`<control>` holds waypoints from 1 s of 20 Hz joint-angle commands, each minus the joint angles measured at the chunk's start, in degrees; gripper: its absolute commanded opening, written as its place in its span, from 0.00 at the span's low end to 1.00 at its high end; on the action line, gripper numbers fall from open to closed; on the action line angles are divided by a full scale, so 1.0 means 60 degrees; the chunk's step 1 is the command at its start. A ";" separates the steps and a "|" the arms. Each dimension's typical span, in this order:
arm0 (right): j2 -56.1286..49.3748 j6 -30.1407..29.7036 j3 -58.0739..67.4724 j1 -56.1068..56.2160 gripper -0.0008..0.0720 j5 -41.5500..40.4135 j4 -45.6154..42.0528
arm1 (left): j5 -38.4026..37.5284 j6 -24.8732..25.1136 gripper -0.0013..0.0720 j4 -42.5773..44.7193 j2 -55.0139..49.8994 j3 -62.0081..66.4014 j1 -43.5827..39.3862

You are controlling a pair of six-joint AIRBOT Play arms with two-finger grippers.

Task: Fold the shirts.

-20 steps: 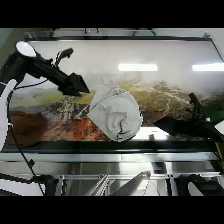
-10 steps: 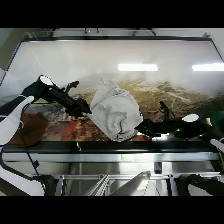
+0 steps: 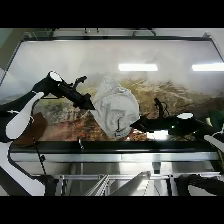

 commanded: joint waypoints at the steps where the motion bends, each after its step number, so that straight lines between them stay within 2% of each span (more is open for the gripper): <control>1: 0.1177 -0.0200 0.0721 -0.0663 0.04 0.1942 0.0288 | -0.1053 0.0095 0.03 -0.1002 0.1217 0.0164 0.0444; 3: 0.2546 -0.0193 0.1472 -0.1461 0.04 0.3322 0.1078 | -0.1574 0.0255 0.03 -0.2350 0.2637 0.0164 0.0790; 6: 0.4492 0.0036 0.2685 -0.2623 0.04 0.4324 0.2601 | -0.1603 0.0401 0.03 -0.4047 0.5322 0.0178 0.1293; 12: 0.7012 0.0306 0.4666 -0.3843 0.04 0.4226 0.2820 | 0.0018 0.0412 0.05 -0.3985 1.0189 0.0991 0.2688; 14: 0.7384 0.0310 0.4845 -0.3963 0.04 0.3716 0.2761 | 0.0335 0.0255 0.05 -0.3031 1.0947 0.1559 0.3413; 16: 0.7326 0.0543 0.4841 -0.3956 0.04 0.3585 0.2146 | 0.0029 -0.0058 0.05 -0.2339 1.1198 0.1545 0.3792; 20: 0.6495 0.1406 0.4477 -0.3945 0.04 0.3592 0.0565 | -0.0426 -0.0091 0.05 -0.2361 1.0717 -0.0477 0.3118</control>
